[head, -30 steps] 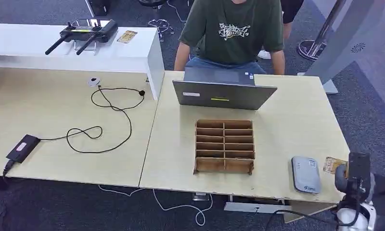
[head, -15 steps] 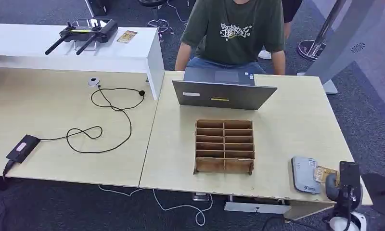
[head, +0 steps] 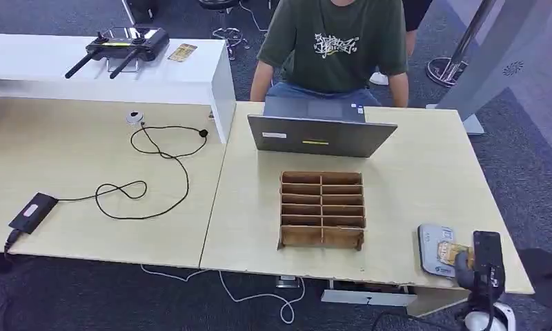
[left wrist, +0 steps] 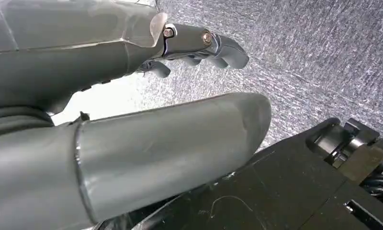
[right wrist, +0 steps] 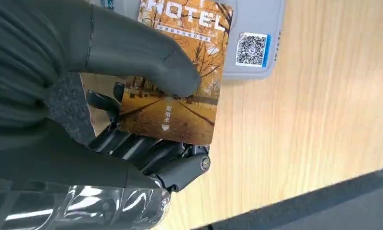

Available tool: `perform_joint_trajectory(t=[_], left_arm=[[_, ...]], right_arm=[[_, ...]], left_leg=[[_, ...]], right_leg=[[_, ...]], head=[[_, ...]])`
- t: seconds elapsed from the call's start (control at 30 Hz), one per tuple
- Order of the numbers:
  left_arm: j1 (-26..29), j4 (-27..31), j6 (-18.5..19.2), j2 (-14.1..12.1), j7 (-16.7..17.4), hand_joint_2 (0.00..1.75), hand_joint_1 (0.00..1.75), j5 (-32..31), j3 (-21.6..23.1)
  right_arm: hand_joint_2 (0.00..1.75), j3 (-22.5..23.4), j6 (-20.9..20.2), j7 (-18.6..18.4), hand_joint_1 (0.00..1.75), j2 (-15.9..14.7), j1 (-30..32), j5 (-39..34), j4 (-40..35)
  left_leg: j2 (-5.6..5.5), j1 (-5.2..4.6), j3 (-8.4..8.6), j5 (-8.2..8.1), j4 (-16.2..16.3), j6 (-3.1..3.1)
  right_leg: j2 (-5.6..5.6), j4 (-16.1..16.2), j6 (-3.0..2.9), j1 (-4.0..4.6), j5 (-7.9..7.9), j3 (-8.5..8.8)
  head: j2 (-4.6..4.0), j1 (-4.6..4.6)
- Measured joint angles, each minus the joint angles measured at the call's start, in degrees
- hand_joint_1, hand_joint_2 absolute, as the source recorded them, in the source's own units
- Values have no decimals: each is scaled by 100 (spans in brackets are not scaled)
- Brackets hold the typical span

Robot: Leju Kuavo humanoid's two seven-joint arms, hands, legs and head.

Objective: Pass the card to the sensor for recognition and then transmit it.

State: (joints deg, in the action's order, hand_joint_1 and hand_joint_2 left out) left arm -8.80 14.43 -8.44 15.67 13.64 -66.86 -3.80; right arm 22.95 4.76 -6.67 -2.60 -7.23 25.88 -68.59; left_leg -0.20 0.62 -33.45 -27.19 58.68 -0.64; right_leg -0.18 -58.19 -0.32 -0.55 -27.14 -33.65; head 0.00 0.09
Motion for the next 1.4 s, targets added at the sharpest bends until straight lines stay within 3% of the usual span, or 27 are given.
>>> perform_joint_trajectory(t=[0.23,0.97,1.13,1.4], left_arm=[[-1,0,-7,4,11,0,0,-2,37],[26,0,-166,33,-35,0,0,63,142],[39,0,-175,33,-35,0,0,87,146],[52,0,-214,33,-50,0,0,153,173]], right_arm=[[175,-109,-279,-107,175,-85,-260,284,284],[175,-118,-221,11,175,-221,-577,389,747],[175,-118,0,59,175,-221,-575,434,747],[175,-118,941,468,175,-120,-414,907,279]], left_leg=[[19,1,10,-1,0,1],[19,1,20,0,0,1],[18,0,20,0,0,1],[13,0,14,0,0,1]], right_leg=[[13,1,0,1,1,6],[12,4,-2,1,6,17],[11,5,-2,0,7,18],[8,5,-2,0,5,12]], head=[[0,2],[0,2],[0,2],[0,0]])
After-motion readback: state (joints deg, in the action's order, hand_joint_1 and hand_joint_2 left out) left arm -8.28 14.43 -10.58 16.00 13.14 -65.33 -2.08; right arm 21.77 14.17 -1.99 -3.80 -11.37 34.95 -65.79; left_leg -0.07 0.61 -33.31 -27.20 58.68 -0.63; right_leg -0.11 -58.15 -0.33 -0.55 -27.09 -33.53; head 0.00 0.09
